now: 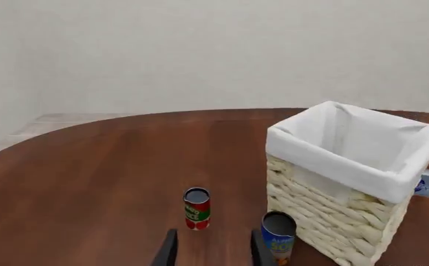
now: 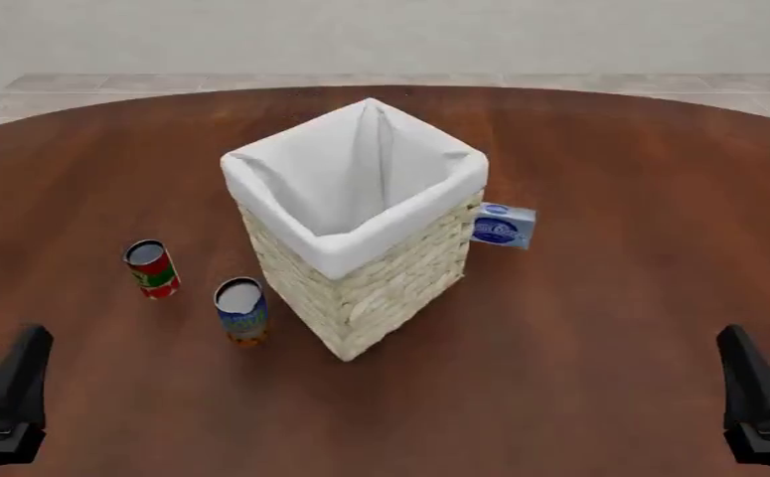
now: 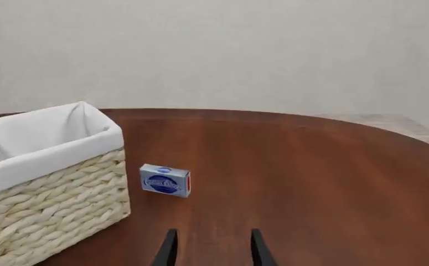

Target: Pick up the tomato sauce, and put it in the basket.

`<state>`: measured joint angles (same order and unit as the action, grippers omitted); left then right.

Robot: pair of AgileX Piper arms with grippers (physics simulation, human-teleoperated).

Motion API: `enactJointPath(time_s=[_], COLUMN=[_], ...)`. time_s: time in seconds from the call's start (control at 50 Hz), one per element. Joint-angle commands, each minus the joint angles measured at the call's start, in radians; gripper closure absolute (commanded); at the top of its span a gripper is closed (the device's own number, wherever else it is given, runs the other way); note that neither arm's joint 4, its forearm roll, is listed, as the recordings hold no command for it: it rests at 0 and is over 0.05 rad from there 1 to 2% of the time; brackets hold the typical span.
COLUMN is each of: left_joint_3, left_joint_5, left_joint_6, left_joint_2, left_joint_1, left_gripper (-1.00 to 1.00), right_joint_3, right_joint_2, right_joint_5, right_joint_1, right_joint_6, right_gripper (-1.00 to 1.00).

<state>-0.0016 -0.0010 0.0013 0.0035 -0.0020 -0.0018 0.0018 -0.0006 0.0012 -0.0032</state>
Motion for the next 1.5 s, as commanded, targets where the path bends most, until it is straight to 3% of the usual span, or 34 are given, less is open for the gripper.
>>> enactJointPath(time_s=[0.02,0.4,0.76,0.84,0.96,1.18,1.32,1.34,1.38,1.5], left_joint_3=[-0.003,-0.007,-0.215,-0.258,-0.330,-0.480,-0.536,-0.543,-0.562,-0.614], left_joint_5=[-0.002,-0.013,-0.003,0.011,0.033,0.089,0.132,0.132,0.142,0.176], left_joint_6=[0.003,0.014,0.056,0.008,0.054,0.058,0.083,0.112,0.059,0.057], left_joint_2=[0.007,0.026,0.223,0.273,0.365,0.537,0.628,0.635,0.667,0.753], left_joint_1=[-0.008,-0.018,-0.023,0.000,-0.040,-0.015,-0.040,-0.026,-0.015,-0.011], left_gripper=[-1.00,-1.00,-1.00,-1.00,-1.00,-1.00,-1.00,-1.00,-1.00,-1.00], right_joint_3=[-0.003,-0.005,-0.004,-0.004,-0.003,-0.003,-0.003,-0.003,-0.003,-0.002], right_joint_2=[0.001,-0.001,0.000,0.000,0.003,0.002,0.003,0.003,0.003,0.003], right_joint_5=[0.004,0.005,0.007,0.006,0.004,0.005,0.004,0.005,0.005,0.007], right_joint_1=[0.000,0.006,0.016,0.015,0.018,0.017,0.016,0.016,0.016,0.023], right_joint_6=[0.002,0.003,-0.001,-0.003,-0.004,-0.003,-0.003,-0.004,-0.004,-0.005], right_gripper=[-1.00,-1.00,-1.00,-1.00,-1.00,-1.00,-1.00,-1.00,-1.00,-1.00])
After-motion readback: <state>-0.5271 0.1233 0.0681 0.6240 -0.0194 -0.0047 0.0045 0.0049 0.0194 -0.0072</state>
